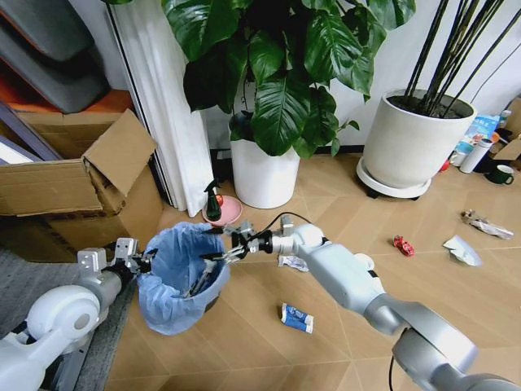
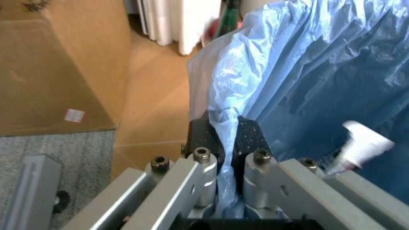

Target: Pick up the trash bin and place the garbage on the floor into it.

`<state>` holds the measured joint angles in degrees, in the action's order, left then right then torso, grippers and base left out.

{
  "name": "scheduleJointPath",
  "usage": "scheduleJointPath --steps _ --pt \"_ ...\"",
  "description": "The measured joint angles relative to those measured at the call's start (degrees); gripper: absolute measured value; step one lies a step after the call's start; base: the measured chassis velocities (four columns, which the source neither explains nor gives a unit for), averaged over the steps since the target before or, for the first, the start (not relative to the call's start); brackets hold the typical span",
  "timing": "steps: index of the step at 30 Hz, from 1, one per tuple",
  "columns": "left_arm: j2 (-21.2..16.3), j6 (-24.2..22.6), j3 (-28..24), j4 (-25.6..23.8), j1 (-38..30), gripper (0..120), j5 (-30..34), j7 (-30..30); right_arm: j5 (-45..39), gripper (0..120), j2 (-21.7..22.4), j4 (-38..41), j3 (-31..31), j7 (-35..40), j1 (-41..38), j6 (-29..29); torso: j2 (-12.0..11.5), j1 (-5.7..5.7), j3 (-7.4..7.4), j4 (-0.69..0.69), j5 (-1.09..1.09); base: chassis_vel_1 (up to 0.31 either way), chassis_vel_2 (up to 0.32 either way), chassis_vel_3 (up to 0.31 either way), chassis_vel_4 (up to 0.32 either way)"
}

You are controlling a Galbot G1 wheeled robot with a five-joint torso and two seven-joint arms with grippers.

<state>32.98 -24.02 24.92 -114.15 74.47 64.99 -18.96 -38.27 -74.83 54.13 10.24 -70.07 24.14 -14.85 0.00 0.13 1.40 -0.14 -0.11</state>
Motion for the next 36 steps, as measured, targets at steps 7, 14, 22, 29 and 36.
scheduleJointPath --steps 7,14,22,29,36 --pt "0.92 -0.07 2.37 -0.24 0.92 0 -0.14 -0.34 2.22 100 12.87 2.61 -4.75 7.67 9.01 0.55 0.00 0.00 0.00 -0.03 0.02 0.000 0.000 0.000 0.000" --pt "1.35 -0.14 2.64 -0.29 0.26 0 -0.79 -0.33 5.95 100 19.15 3.88 -10.08 9.12 21.67 1.23 0.01 0.00 -0.01 -0.04 0.06 0.000 0.000 0.000 0.000" --pt "2.33 -0.35 2.44 -0.28 0.61 0 -1.84 -0.35 15.39 100 17.21 1.95 -16.23 10.09 30.47 -1.74 0.00 0.00 0.00 -0.01 0.00 0.000 0.000 0.000 0.000" --pt "2.89 -0.37 3.14 -1.32 2.00 0 -2.85 -0.30 25.77 100 13.40 -0.75 -19.26 12.59 31.08 -4.50 0.00 0.00 0.00 0.00 -0.02 0.000 0.000 0.000 0.000" --pt "2.75 -0.37 4.13 -2.04 2.92 0 -2.90 -0.17 30.52 100 10.43 -3.07 -19.23 15.63 29.13 -5.15 0.01 0.00 0.00 -0.01 -0.01 0.000 0.000 0.000 0.000"
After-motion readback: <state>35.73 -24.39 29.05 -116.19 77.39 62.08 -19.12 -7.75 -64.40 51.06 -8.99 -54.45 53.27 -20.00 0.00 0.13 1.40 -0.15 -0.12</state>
